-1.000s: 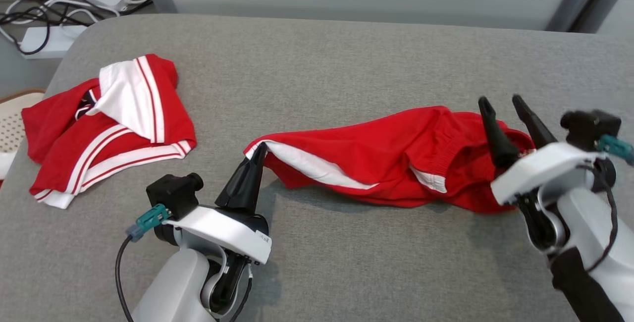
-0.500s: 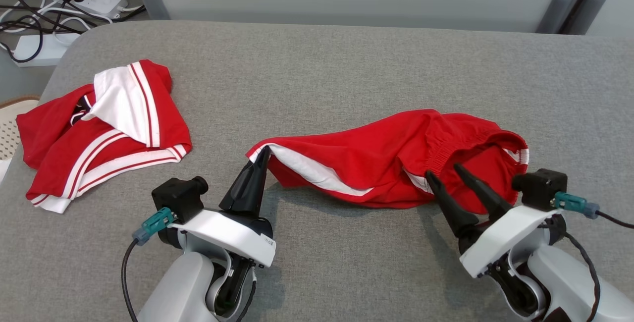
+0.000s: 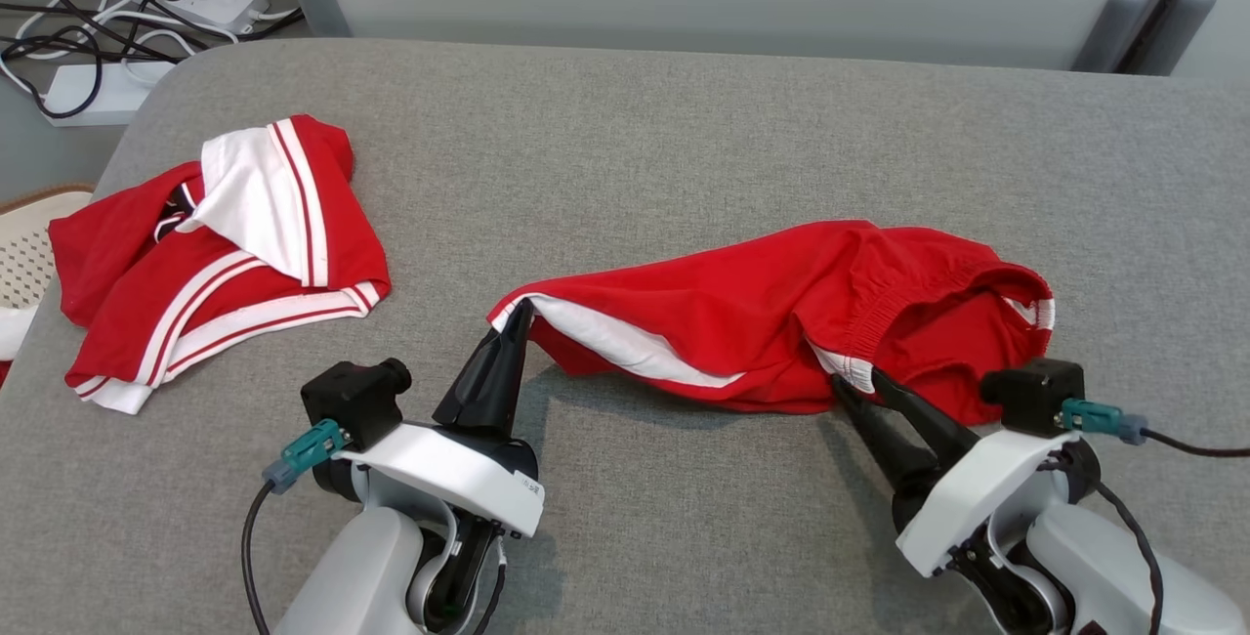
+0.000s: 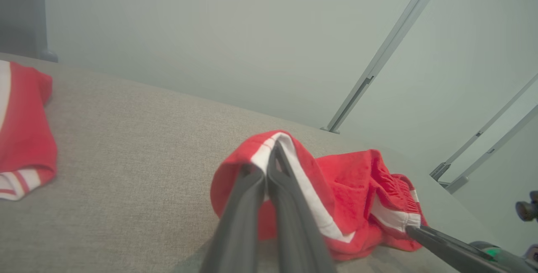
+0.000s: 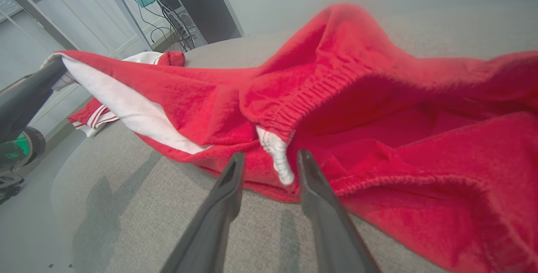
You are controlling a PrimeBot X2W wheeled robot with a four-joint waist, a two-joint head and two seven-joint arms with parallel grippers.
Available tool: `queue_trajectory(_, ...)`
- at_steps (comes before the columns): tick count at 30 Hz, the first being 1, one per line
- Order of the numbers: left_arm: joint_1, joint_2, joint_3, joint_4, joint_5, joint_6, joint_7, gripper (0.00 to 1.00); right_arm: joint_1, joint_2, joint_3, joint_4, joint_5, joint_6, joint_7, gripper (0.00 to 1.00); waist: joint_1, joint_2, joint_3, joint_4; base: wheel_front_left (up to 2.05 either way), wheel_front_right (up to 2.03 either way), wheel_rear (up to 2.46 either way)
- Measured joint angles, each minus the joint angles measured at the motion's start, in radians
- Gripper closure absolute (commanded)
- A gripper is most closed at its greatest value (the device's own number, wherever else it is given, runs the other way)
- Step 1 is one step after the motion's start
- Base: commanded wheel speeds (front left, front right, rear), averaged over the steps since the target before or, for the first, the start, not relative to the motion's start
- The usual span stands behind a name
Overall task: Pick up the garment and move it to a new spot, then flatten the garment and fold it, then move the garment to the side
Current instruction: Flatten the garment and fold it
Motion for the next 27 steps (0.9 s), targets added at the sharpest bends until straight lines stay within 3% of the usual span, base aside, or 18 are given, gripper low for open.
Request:
queue_trajectory(6, 0.0, -0.001, 0.0, 0.001, 0.0, 0.0, 0.0, 1.0, -0.018, 0.011, 0.006, 0.029, -0.001, 0.0, 0.0, 0.62, 0.0, 0.0, 0.002, -0.007, 0.0, 0.0, 0.0)
queue_trajectory(8, 0.0, -0.001, 0.0, 0.001, 0.0, 0.0, 0.0, 1.0, -0.033, 0.019, 0.031, 0.051, -0.006, 0.0, 0.0, 1.0, 0.0, 0.0, 0.006, -0.009, 0.0, 0.0, 0.0)
queue_trajectory(13, 0.0, 0.0, -0.001, 0.004, 0.0, 0.0, 0.0, 1.0, -0.079, 0.029, 0.04, 0.062, 0.004, 0.0, 0.0, 1.0, 0.0, 0.0, 0.008, -0.011, 0.0, 0.0, 0.0)
queue_trajectory(19, -0.002, 0.023, -0.014, 0.009, -0.02, 0.0, 0.0, 1.0, -0.12, 0.023, -0.034, 0.006, 0.058, 0.0, -0.001, 1.0, 0.0, 0.0, -0.008, -0.015, 0.0, 0.0, 0.0)
queue_trajectory(24, -0.034, 0.094, -0.074, 0.048, -0.099, 0.0, 0.0, 1.0, -0.149, 0.004, -0.081, -0.053, 0.172, 0.0, -0.001, 1.0, 0.0, 0.0, -0.015, -0.028, 0.0, 0.0, 0.0)
queue_trajectory(27, -0.128, 0.158, -0.135, 0.074, -0.176, 0.0, 0.054, 1.0, -0.205, -0.022, -0.091, -0.059, 0.216, 0.0, -0.001, 1.0, 0.0, 0.0, -0.012, -0.035, 0.0, 0.0, 0.0)
